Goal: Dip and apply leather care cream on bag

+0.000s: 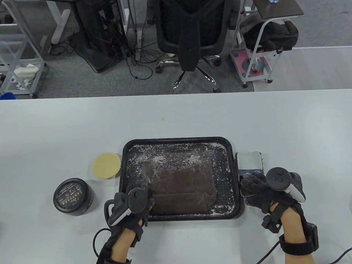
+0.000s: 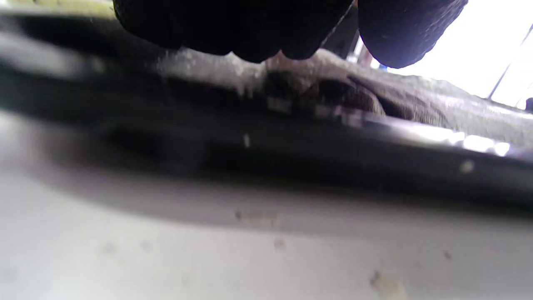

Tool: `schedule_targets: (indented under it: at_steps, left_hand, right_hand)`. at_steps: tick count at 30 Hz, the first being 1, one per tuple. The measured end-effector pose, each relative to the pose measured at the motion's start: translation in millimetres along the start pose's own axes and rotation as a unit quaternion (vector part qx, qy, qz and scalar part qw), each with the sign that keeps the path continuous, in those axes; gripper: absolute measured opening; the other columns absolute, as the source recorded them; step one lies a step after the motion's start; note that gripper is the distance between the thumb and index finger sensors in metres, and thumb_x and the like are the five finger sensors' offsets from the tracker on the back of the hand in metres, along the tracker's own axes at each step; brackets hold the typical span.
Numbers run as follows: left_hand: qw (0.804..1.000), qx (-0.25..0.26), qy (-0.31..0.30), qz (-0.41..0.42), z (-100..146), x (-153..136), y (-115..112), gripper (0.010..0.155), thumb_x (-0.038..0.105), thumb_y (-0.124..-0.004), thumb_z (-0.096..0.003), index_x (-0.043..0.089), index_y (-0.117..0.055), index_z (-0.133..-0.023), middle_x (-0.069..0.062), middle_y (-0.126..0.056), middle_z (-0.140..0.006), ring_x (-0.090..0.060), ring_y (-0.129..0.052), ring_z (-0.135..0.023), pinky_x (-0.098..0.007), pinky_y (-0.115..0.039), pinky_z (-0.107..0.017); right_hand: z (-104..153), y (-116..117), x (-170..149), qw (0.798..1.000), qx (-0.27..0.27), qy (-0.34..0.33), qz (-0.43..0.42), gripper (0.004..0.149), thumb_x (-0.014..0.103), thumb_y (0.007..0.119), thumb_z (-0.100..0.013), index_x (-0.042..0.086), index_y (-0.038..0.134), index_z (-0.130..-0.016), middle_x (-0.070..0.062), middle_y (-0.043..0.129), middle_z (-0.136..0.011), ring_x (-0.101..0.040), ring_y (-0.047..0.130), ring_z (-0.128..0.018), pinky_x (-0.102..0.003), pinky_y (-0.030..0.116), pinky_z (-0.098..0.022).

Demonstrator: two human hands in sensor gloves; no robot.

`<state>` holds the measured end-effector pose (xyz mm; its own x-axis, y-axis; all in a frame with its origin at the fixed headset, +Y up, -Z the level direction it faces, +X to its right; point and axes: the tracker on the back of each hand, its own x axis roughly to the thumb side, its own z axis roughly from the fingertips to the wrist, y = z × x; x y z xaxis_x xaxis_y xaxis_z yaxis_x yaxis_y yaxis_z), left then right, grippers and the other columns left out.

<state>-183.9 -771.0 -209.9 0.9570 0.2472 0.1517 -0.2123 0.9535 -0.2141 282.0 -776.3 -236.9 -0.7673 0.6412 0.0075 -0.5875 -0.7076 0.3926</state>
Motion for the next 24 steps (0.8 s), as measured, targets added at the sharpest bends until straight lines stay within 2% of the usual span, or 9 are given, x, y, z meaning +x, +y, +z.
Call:
schedule_targets:
  at_steps: [5,9,13,17,19,21,24]
  left_hand:
    - [0.996,0.083,0.003,0.013,14,-5,21,0.062,0.049,-0.078,-0.0474,0.016,-0.077,-0.099,-0.018,-0.078,-0.1,-0.043,-0.082,-0.087,-0.05,-0.073,-0.06]
    - [0.978,0.207,0.041,0.001,33,-24,46,0.06,0.05,-0.08,-0.0464,0.017,-0.081,-0.098,-0.016,-0.082,-0.098,-0.041,-0.086,-0.085,-0.05,-0.074,-0.06]
    - [0.948,0.295,0.113,-0.038,48,-56,61,0.064,0.05,-0.083,-0.0451,0.018,-0.077,-0.1,-0.015,-0.078,-0.102,-0.041,-0.082,-0.09,-0.052,-0.07,-0.064]
    - [0.937,0.288,0.193,-0.048,51,-96,63,0.08,0.054,-0.084,-0.0441,0.017,-0.059,-0.11,-0.018,-0.059,-0.112,-0.044,-0.064,-0.101,-0.059,-0.058,-0.071]
    - [0.936,0.269,0.226,-0.019,51,-120,61,0.089,0.058,-0.084,-0.0434,0.016,-0.047,-0.113,-0.02,-0.047,-0.115,-0.047,-0.053,-0.104,-0.062,-0.05,-0.072]
    - [0.934,0.255,0.249,0.034,52,-137,57,0.107,0.065,-0.082,-0.0412,0.017,-0.019,-0.113,-0.022,-0.025,-0.116,-0.052,-0.037,-0.105,-0.064,-0.042,-0.073]
    - [0.925,0.253,0.258,0.114,51,-160,51,0.109,0.068,-0.084,-0.0377,0.018,-0.024,-0.114,-0.024,-0.018,-0.116,-0.056,-0.025,-0.104,-0.069,-0.032,-0.072]
  right_hand:
    - [8,-12,4,0.998,-0.045,-0.031,-0.025,0.071,0.027,0.109,-0.034,0.012,0.08,-0.097,-0.016,0.064,-0.11,-0.049,0.052,-0.106,-0.073,0.038,-0.071]
    - [17,-24,7,0.991,-0.107,-0.062,-0.052,0.069,0.041,0.105,-0.033,0.008,0.088,-0.091,-0.021,0.075,-0.104,-0.052,0.068,-0.099,-0.071,0.049,-0.069]
    - [23,-31,10,0.982,-0.157,-0.085,-0.061,0.061,0.036,0.106,-0.036,0.009,0.09,-0.089,-0.021,0.08,-0.101,-0.051,0.074,-0.097,-0.071,0.052,-0.068]
    - [27,-33,14,0.974,-0.196,-0.099,-0.055,0.058,0.034,0.105,-0.038,0.01,0.091,-0.088,-0.02,0.08,-0.101,-0.05,0.075,-0.097,-0.071,0.051,-0.069]
    - [28,-34,17,0.97,-0.21,-0.11,-0.052,0.056,0.033,0.105,-0.039,0.01,0.091,-0.088,-0.019,0.08,-0.101,-0.05,0.075,-0.097,-0.071,0.051,-0.069]
    - [29,-34,20,0.966,-0.223,-0.118,-0.046,0.054,0.031,0.104,-0.04,0.011,0.091,-0.088,-0.019,0.081,-0.101,-0.05,0.076,-0.097,-0.071,0.051,-0.069]
    - [30,-33,23,0.964,-0.23,-0.127,-0.04,0.052,0.03,0.104,-0.04,0.011,0.091,-0.087,-0.019,0.081,-0.101,-0.049,0.077,-0.096,-0.071,0.052,-0.069]
